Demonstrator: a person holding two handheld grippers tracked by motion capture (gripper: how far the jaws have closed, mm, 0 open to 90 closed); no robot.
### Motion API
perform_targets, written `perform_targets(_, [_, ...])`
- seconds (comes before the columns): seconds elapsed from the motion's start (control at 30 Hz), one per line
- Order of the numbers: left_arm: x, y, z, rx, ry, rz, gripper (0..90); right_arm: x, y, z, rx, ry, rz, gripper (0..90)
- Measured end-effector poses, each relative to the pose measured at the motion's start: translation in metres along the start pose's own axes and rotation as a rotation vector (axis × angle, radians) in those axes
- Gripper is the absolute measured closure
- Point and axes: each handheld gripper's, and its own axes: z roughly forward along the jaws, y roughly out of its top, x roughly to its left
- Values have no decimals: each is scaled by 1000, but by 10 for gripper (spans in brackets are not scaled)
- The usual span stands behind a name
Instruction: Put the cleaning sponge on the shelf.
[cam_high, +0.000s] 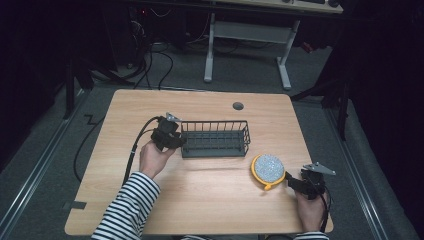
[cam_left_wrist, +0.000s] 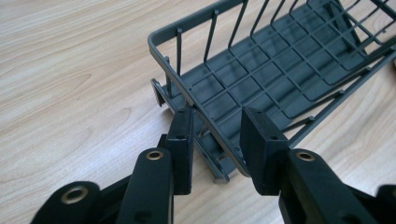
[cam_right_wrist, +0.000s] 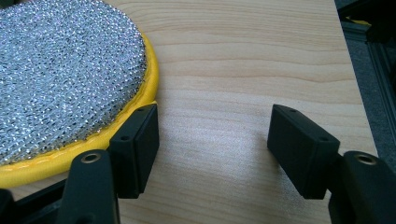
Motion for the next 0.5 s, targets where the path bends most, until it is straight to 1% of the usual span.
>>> perform_targets(0.13, [1,-2,-1,4,-18,-7,654,0,0,0,0,-1,-1,343])
perform_targets(0.5, [4,-1,1,-8,-25,-34,657,0,0,0,0,-1,-1,343])
